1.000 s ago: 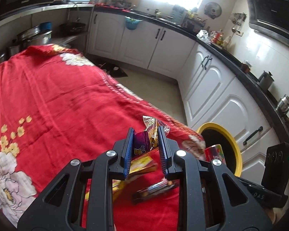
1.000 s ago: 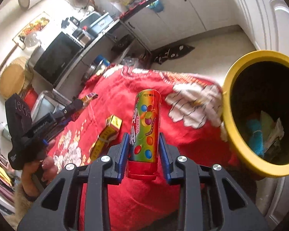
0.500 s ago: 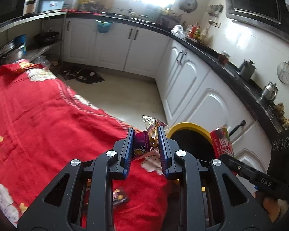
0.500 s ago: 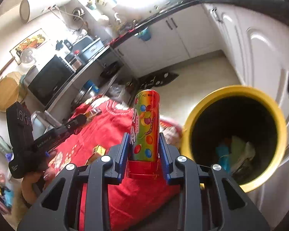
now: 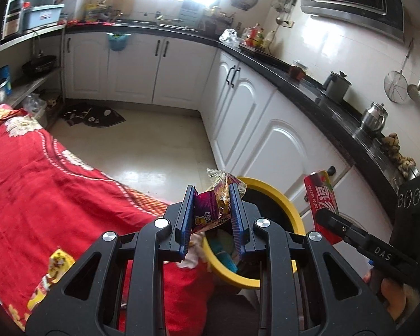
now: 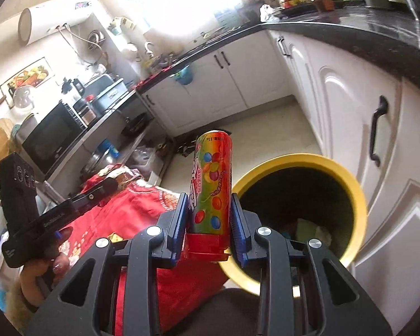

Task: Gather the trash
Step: 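Carry the candy tube and purple wrapper in both tools over the yellow bin, then open both tools to drop the tube and wrapper into the bin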

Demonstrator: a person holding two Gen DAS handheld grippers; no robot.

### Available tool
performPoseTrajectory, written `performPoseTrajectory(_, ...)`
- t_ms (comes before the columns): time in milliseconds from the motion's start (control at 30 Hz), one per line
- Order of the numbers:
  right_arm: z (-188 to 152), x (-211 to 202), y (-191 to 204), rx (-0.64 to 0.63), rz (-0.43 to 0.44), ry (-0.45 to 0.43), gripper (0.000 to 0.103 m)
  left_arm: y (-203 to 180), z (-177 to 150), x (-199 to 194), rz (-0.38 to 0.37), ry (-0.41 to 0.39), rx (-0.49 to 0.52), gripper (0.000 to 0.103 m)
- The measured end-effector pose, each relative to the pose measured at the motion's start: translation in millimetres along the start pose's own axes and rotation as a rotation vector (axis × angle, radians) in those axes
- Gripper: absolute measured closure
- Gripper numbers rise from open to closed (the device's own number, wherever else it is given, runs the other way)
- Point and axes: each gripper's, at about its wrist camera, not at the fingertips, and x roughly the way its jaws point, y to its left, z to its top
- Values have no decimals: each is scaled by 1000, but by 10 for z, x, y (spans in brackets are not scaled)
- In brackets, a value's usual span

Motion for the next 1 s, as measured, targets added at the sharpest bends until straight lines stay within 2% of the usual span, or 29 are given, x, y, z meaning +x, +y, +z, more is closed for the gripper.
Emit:
performPoseTrajectory(467, 36, -49, -335, -9, -123, -31, 74, -365, -86, 381, -51, 58, 51, 85)
performPoseTrajectory(1000, -96, 230, -616, 35, -177, 50, 74, -491, -254, 807, -90, 154, 52, 83)
